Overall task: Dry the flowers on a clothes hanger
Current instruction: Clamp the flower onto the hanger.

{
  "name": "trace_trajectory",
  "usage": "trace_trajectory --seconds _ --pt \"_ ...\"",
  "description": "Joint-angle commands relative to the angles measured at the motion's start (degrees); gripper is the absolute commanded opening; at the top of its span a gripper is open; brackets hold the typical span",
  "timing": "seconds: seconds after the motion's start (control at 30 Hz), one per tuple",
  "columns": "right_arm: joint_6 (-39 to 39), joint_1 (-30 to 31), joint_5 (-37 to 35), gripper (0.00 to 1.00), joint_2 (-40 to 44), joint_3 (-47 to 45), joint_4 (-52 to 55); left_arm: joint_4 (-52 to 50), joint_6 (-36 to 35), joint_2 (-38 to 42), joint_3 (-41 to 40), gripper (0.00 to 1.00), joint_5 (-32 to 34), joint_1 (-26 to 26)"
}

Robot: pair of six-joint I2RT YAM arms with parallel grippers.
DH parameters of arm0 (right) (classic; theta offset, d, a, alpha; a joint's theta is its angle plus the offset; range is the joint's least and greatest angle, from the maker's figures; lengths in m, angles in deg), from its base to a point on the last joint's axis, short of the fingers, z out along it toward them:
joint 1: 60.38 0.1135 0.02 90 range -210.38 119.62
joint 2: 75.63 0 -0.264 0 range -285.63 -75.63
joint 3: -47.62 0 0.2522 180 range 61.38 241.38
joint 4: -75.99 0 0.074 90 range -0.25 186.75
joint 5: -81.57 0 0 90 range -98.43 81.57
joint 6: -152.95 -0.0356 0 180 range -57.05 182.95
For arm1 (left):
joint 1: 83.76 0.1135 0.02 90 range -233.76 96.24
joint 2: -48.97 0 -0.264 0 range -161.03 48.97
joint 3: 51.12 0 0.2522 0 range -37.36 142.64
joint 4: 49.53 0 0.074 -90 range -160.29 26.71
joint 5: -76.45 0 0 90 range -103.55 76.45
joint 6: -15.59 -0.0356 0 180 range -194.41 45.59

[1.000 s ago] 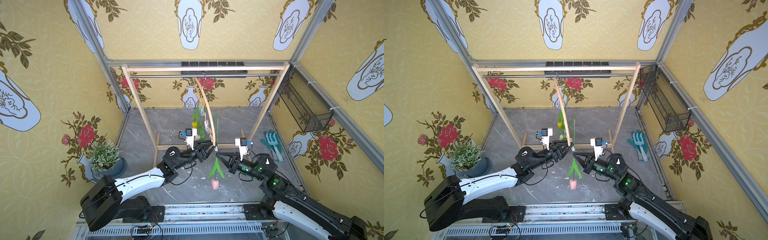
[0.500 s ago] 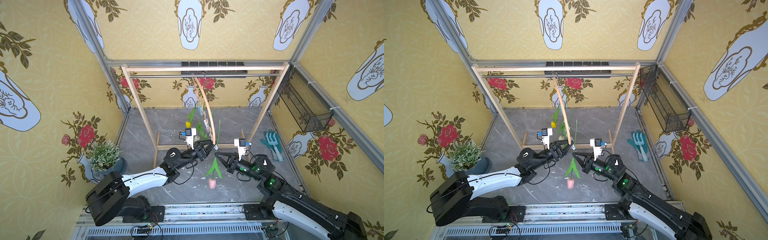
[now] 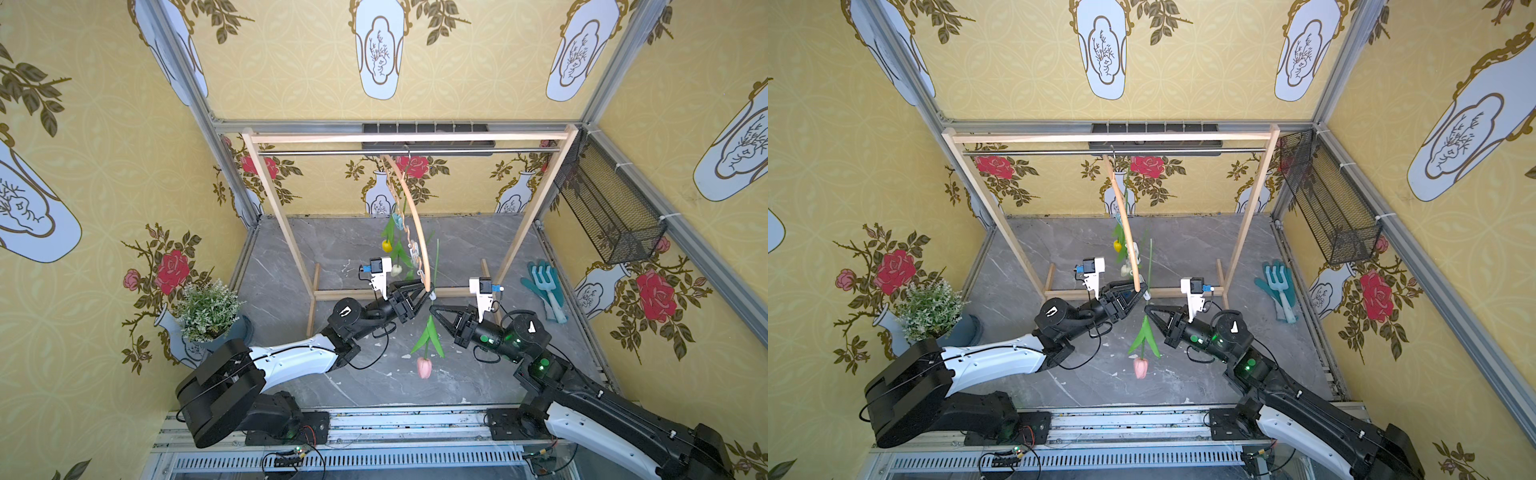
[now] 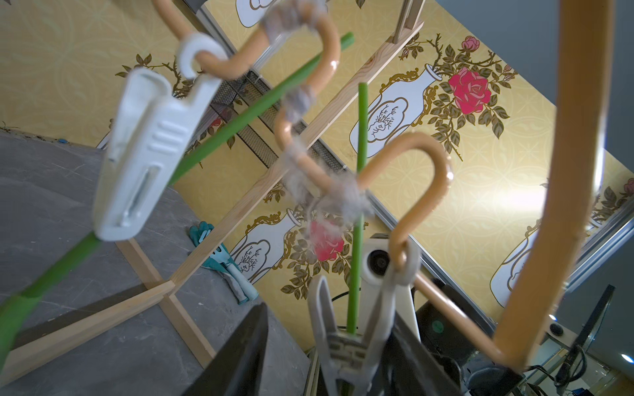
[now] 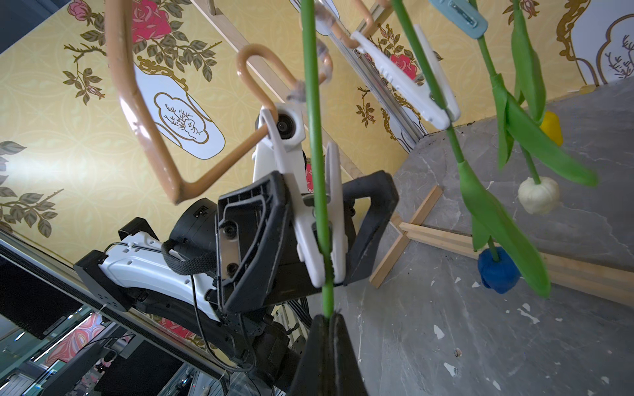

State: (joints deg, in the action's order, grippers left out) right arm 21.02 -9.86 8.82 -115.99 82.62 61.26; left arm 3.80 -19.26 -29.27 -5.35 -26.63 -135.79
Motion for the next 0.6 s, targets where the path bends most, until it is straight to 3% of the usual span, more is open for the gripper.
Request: trace_trajectory --seconds 0.0,0.2,0.3,0.47,0.57 --pt "0.0 0.0 -0.4 0.00 0.2 -0.1 -4.7 1.9 -0.9 0.9 -1.2 0.63 0.9 0.0" --pt "-0.1 0.0 -0.9 0.00 0.3 0.1 -3.6 -2.1 -4.5 5.1 -2.9 0.77 1.8 0.1" --pt "0.1 0.0 -1.5 0.07 0.7 0.3 -2.4 -6.2 -7.5 8.9 -4.6 0.82 2.9 0.2" --pt "0.4 -0.1 -2.5 0.13 1.0 0.8 -0.1 -29.9 -12.6 16.9 -2.6 0.82 11.1 0.2" --pt "0.9 -0.1 -3.2 0.19 1.0 1.4 2.2 -35.4 -14.6 20.9 -3.4 0.82 13.6 0.2"
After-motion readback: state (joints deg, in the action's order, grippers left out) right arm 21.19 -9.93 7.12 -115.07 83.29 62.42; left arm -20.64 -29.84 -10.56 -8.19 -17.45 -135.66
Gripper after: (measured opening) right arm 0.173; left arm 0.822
